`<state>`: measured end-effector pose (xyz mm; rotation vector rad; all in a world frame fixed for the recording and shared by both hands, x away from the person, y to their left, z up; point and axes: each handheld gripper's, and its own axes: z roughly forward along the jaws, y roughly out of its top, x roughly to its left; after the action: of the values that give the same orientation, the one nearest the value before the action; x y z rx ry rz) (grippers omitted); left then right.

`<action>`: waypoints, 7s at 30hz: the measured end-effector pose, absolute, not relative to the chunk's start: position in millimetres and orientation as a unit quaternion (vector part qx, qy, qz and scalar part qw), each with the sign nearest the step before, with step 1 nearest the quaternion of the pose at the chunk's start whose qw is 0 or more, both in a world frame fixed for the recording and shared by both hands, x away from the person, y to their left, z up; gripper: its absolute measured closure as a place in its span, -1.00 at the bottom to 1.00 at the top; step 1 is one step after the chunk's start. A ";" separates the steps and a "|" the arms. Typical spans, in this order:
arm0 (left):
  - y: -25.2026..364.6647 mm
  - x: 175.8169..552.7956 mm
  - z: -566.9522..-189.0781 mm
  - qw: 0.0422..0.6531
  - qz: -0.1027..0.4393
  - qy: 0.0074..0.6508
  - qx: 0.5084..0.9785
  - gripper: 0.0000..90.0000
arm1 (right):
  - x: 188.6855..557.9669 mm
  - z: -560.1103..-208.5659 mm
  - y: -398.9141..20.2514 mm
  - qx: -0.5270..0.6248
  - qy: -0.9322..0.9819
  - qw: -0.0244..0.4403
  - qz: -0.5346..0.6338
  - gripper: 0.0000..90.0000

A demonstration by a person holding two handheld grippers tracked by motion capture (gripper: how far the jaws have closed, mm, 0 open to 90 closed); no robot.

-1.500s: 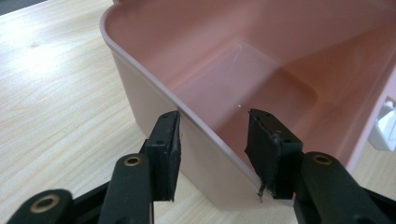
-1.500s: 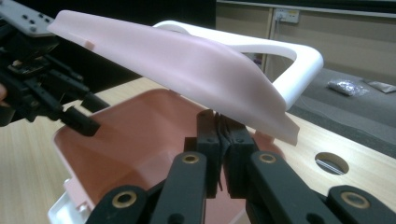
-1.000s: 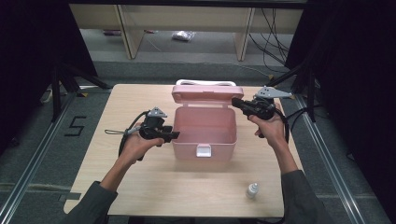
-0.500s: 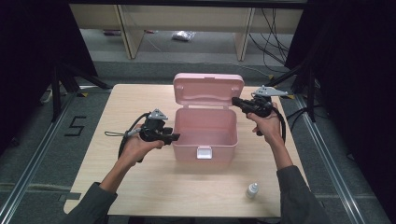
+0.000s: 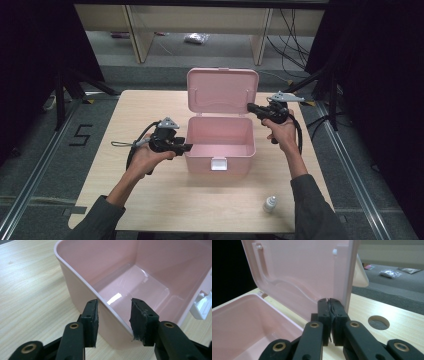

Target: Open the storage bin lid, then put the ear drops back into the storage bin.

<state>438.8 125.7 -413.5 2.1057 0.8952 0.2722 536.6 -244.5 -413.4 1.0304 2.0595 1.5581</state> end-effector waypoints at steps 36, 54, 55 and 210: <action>127.9 438.7 -415.3 0.424 0.089 0.368 0.823 0.25 | 493.8 -400.0 -260.9 0.358 0.737 0.211 0.533 0.72; 127.5 438.2 -415.2 0.423 0.093 0.366 0.824 0.25 | 444.6 -406.7 -285.8 0.363 0.758 0.214 0.498 0.59; 127.5 438.2 -415.2 0.423 0.093 0.366 0.824 0.25 | 444.6 -406.7 -285.8 0.363 0.758 0.214 0.498 0.59; 126.4 436.1 -413.0 0.410 0.086 0.369 0.830 0.23 | 324.5 -451.2 -236.0 0.225 0.965 0.072 0.113 0.32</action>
<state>436.1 126.4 -413.0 2.0886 0.9283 0.2161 324.5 -236.0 -451.2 0.6754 2.9010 0.3398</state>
